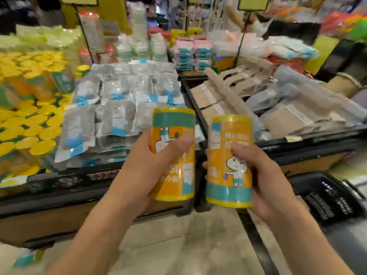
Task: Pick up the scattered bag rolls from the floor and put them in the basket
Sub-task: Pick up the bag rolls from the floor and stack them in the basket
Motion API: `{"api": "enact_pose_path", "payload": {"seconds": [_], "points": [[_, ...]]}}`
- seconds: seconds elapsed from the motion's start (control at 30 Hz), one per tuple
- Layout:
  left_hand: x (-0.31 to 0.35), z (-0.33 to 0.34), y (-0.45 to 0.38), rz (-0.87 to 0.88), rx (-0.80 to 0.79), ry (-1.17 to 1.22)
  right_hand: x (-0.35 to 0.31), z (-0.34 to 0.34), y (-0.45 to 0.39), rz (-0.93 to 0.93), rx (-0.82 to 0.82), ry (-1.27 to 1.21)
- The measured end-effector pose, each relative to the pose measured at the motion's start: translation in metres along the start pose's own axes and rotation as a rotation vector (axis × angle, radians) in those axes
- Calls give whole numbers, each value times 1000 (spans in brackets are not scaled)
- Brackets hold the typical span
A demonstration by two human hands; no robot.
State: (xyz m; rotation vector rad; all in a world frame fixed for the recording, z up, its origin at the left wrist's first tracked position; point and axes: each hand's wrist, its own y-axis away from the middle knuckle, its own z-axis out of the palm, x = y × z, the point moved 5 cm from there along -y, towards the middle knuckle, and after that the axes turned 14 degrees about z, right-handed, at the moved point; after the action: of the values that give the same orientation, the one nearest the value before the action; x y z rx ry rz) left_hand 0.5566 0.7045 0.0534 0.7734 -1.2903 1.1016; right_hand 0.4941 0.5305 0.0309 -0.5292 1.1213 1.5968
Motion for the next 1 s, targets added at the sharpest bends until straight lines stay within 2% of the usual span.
{"api": "enact_pose_path", "payload": {"seconds": [0.23,0.37,0.6,0.77,1.0], "points": [[-40,213,-9,-93,-372,66,-52,-168,109,-197,331,-75],[-54,323,-7,-92,-592,98,-64,-245,173,-255,585,-162],[-85,487,3,-136,-951,148,-74,-351,257,-398,900,-301],[-108,583,-15,-183,-1069,152,-100,-421,285,-413,1051,-295],[-131,694,-46,-226,-1161,152,-148,-508,299,-465,1124,-338]]}}
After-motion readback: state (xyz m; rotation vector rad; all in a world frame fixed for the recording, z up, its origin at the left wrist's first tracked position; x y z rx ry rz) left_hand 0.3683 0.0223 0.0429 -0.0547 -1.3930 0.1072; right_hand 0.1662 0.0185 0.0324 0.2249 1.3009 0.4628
